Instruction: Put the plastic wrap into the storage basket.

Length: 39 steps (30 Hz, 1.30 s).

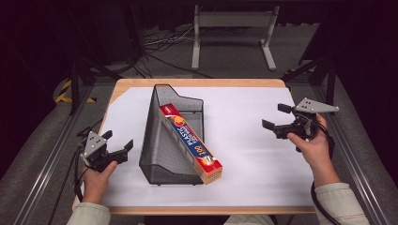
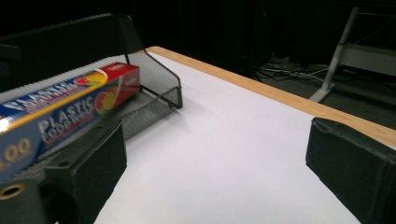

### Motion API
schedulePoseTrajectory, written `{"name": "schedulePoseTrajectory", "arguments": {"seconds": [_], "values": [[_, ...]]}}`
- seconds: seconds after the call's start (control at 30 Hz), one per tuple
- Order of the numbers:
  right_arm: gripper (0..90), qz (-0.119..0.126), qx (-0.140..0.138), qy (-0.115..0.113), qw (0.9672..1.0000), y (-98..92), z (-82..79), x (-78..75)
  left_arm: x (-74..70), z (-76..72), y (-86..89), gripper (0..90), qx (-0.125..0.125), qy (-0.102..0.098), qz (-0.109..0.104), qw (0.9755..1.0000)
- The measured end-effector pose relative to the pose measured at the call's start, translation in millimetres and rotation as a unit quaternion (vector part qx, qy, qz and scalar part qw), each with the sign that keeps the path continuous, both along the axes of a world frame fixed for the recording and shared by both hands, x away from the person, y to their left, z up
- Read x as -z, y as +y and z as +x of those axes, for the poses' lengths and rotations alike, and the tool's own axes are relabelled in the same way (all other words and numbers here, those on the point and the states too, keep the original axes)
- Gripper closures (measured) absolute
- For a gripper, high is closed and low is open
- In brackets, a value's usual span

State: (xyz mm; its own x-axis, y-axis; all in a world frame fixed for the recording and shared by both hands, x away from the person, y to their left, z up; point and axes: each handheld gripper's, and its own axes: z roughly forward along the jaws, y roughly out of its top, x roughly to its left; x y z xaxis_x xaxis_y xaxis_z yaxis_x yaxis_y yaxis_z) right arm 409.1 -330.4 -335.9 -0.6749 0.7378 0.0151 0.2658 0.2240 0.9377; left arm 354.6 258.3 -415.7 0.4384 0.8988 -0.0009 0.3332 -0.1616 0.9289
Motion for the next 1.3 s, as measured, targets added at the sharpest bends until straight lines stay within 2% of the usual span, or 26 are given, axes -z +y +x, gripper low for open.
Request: {"name": "schedulePoseTrajectory", "arguments": {"seconds": [0.13, 0.23, 0.4, 0.57, 0.63, 0.73, 0.97, 1.13, 1.3], "values": [[6.0, 0.006, 0.003, -0.006, 1.0000, -8.3, -1.4, 12.7, 1.4, 0.6, -0.8, 14.4, 0.001, 0.002, 0.002, 1.0000], [6.0, 0.010, 0.006, 0.004, 0.9999, -13.4, -4.2, 22.6, 1.5, 0.3, -1.5, 14.4, 0.002, 0.002, 0.005, 1.0000], [6.0, 0.021, 0.011, 0.009, 0.9997, -19.8, -8.0, 35.2, 1.7, 0.0, -1.0, 14.3, 0.001, 0.002, 0.002, 1.0000], [6.0, 0.014, 0.012, 0.019, 0.9997, -24.1, -11.3, 49.6, 2.7, 0.2, -1.0, 14.2, 0.001, 0.003, 0.003, 1.0000], [5.7, -0.001, 0.011, 0.028, 0.9995, -24.2, -11.1, 56.8, 3.1, 0.5, -1.3, 14.2, 0.002, 0.004, 0.004, 1.0000], [5.7, 0.001, 0.010, 0.031, 0.9995, -23.6, -11.3, 60.9, 3.5, 0.7, -2.1, 14.2, 0.003, 0.004, 0.007, 1.0000], [3.3, -0.015, 0.006, 0.030, 0.9994, -18.4, -8.3, 81.8, 5.1, 2.2, -1.7, 14.0, 0.006, 0.005, 0.011, 0.9999], [3.3, -0.026, 0.011, 0.052, 0.9983, -17.5, -6.2, 95.5, 7.6, 3.5, -0.6, 13.9, 0.005, 0.009, 0.014, 0.9998], [2.9, -0.033, 0.013, 0.062, 0.9975, -17.8, -8.6, 103.1, 8.8, 4.1, -0.9, 13.8, 0.005, 0.010, 0.017, 0.9998]]}}
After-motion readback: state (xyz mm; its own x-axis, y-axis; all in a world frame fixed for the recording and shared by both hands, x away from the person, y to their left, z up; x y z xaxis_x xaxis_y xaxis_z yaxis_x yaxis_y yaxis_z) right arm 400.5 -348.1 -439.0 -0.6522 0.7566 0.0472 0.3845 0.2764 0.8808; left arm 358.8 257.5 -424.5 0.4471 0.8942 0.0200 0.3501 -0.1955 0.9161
